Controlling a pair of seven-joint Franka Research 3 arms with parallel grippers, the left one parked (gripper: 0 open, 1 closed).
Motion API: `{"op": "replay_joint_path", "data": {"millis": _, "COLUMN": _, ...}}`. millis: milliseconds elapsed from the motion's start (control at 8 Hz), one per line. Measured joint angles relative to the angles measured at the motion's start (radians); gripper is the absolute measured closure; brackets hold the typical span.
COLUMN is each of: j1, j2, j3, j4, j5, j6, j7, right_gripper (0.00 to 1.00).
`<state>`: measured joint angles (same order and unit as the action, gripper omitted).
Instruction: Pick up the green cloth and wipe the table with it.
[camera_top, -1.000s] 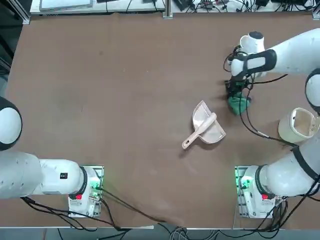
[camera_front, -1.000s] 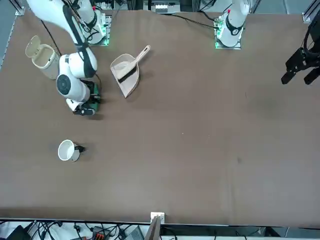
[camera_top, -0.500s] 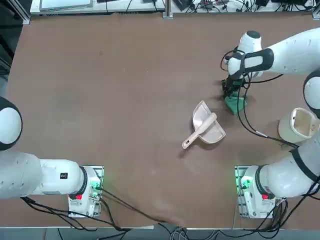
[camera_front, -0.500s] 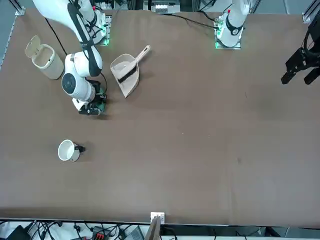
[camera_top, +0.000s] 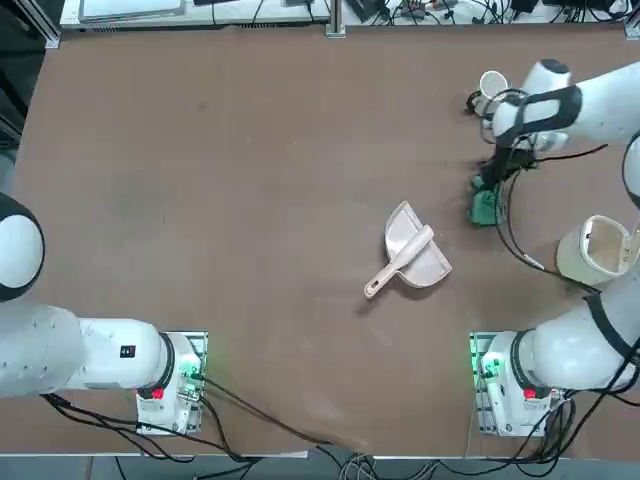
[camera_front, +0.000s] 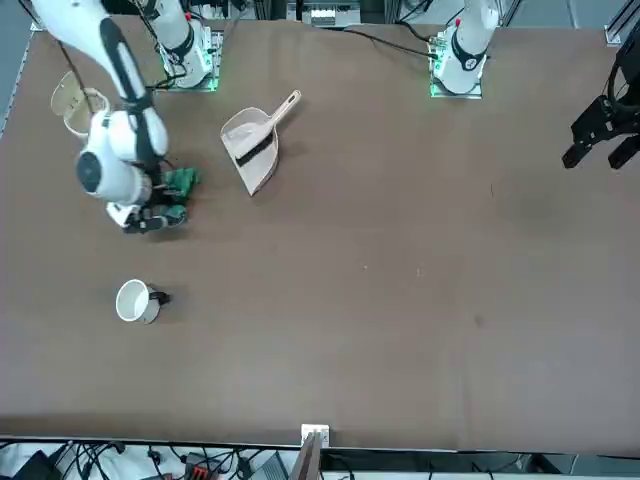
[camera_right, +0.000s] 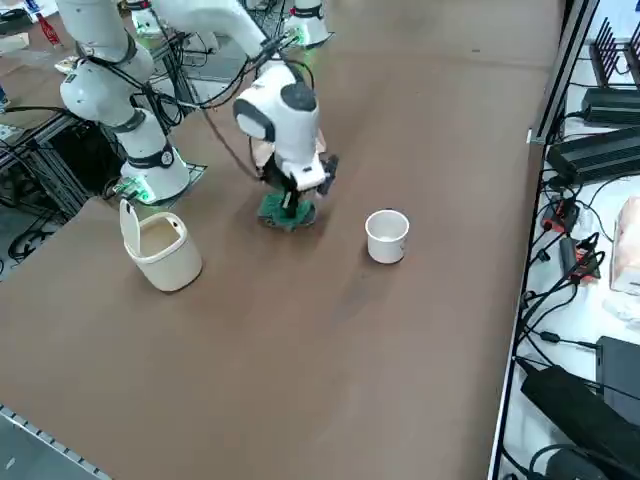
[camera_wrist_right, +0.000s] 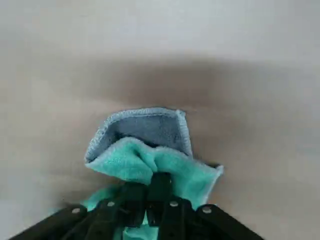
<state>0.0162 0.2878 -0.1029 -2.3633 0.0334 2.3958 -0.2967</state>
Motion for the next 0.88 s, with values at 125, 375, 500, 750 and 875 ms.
{"op": "replay_joint_path", "data": {"millis": 125, "j1": -0.048, "j2": 0.002, "j3": -0.021, "j4": 0.0, "j5": -0.124, "j6": 0.004, "j7": -0.014, "right_gripper": 0.95}}
{"op": "replay_joint_path", "data": {"millis": 375, "j1": -0.145, "j2": 0.01, "j3": -0.033, "j4": 0.007, "j5": -0.311, "j6": 0.025, "j7": -0.028, "right_gripper": 0.95}}
{"op": "replay_joint_path", "data": {"millis": 500, "j1": -0.175, "j2": 0.015, "j3": -0.035, "j4": 0.017, "j5": -0.351, "j6": 0.028, "j7": -0.043, "right_gripper": 0.95}}
{"op": "replay_joint_path", "data": {"millis": 750, "j1": -0.187, "j2": 0.021, "j3": -0.03, "j4": 0.026, "j5": -0.357, "j6": 0.02, "j7": -0.058, "right_gripper": 0.95}}
{"op": "replay_joint_path", "data": {"millis": 875, "j1": -0.184, "j2": 0.021, "j3": -0.008, "j4": 0.026, "j5": -0.352, "j6": 0.003, "j7": -0.039, "right_gripper": 0.95}}
